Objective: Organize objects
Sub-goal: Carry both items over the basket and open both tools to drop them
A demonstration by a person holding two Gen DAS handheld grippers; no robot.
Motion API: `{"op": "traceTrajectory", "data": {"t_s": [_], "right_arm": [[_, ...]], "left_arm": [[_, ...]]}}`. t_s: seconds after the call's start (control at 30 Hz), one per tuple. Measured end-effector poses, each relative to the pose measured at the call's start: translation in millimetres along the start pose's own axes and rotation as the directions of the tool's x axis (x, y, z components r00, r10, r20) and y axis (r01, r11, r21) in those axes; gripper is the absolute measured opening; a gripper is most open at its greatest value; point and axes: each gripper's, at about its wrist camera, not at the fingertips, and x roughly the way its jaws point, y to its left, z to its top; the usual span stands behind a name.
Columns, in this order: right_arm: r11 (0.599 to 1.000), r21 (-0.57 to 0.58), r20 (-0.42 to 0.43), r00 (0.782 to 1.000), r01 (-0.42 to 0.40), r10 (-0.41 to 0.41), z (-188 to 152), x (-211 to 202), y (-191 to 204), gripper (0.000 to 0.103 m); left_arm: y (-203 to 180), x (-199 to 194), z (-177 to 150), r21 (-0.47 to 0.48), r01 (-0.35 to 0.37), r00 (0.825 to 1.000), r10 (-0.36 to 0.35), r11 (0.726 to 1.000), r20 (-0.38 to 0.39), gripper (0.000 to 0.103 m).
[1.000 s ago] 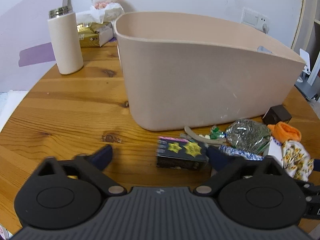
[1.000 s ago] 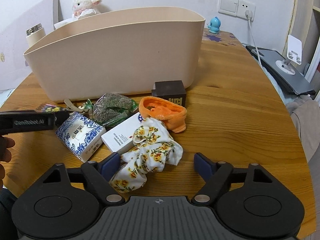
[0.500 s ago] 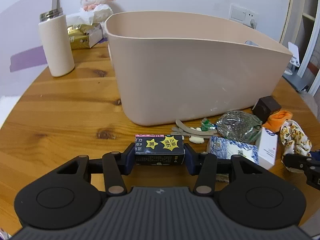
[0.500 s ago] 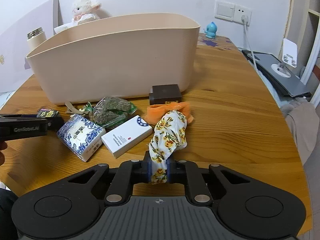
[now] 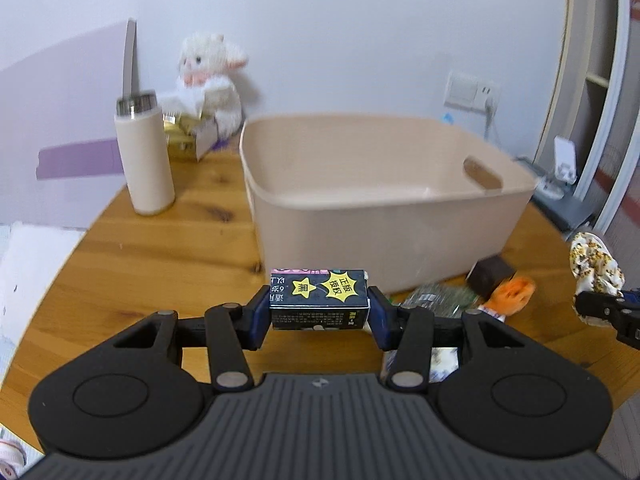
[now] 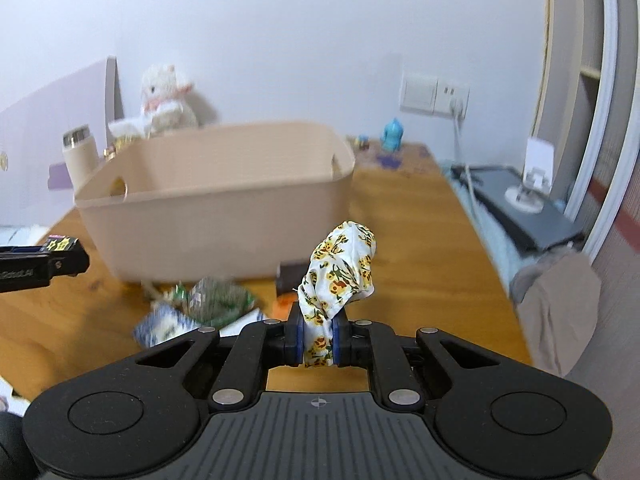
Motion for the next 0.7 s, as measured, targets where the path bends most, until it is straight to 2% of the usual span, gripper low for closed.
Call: {"op": "traceTrajectory", "data": {"t_s": [0.2, 0.43, 0.6, 0.7], "right_arm": [[1.0, -0.01, 0.106, 0.994, 0.011, -0.009, 37.2, -8.9, -1.3, 0.012], [0.999, -0.038, 0.189, 0.982, 0.009, -0.001, 81.7, 4.0, 7.9, 0.012], [0.998, -0.053, 0.175, 0.984, -0.014, 0.023, 102.6, 30.0, 19.9, 0.012], [0.996, -0.083, 0.146, 0.989, -0.009, 0.022, 107.9, 50.0, 33.2, 0.012]], "left_arm": [[-8.1, -17.0, 30.6, 0.023, 0.003, 0.996, -0.005, 1.0, 0.094, 0.052], [-17.9, -4.2, 72.6, 0.033, -0.024, 0.986, 0.019, 0.999, 0.166, 0.052], [-23.7, 34.5, 91.0, 0.031, -0.046, 0.991, 0.042, 0.998, 0.127, 0.051], [-24.7, 65.6, 89.8, 0.022, -0.034, 0.998, 0.033, 0.999, 0.048, 0.051]]}}
